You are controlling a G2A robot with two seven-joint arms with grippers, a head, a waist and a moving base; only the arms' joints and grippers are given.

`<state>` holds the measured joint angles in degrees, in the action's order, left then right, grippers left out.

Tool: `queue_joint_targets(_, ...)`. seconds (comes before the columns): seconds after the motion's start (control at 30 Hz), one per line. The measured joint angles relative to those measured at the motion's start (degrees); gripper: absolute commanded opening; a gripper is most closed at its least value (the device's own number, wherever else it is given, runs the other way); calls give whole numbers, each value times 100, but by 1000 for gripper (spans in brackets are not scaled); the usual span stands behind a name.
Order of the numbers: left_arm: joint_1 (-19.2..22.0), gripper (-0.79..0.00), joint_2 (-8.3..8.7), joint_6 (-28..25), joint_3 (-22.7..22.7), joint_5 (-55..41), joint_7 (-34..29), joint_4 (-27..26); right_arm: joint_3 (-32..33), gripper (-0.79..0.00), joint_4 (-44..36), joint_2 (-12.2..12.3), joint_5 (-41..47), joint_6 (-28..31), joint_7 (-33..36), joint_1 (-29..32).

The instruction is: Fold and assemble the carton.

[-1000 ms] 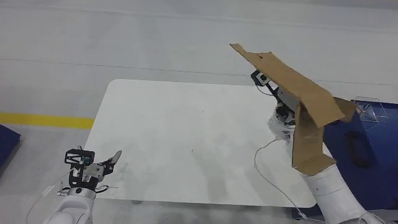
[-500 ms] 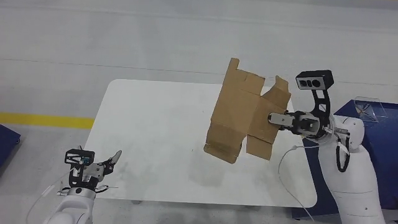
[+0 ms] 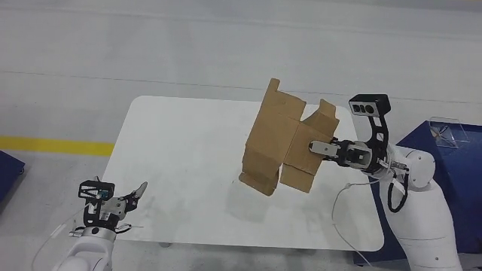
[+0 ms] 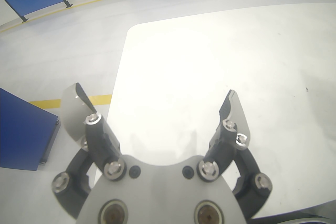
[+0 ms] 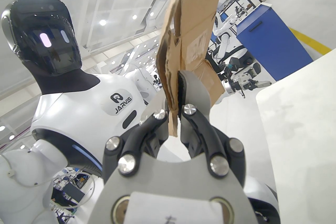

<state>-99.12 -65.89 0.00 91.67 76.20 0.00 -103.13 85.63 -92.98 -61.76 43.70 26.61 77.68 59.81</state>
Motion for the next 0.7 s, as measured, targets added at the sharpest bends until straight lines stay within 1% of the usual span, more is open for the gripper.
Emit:
queue_joint_targets(0.1, 0, 0, 0, 0, 0, 0, 0, 0, 415, -785, -426, 47, -671, 458, -456, -118)
queue_joint_targets(0.23, 0, 0, 0, 0, 0, 0, 0, 0, 1227, -785, -1010, 132, -1992, 1120, -1121, -145)
queue_joint_targets(0.4, 0, 0, 0, 0, 0, 0, 0, 0, 2162, -785, -1505, 189, -3355, 1803, -1930, -132)
queue_joint_targets(0.43, 0, 0, 0, 0, 0, 0, 0, 0, 2404, -785, -1671, 194, -3765, 1952, -2166, -116)
queue_joint_targets(0.53, 0, 0, 0, 0, 0, 0, 0, 0, 2927, -785, -2109, 180, -4841, 2298, -2827, -38)
queue_joint_targets(0.7, 0, 0, 0, 0, 0, 0, 0, 0, 3418, -785, -2862, 104, -6601, 2888, -3909, 186)
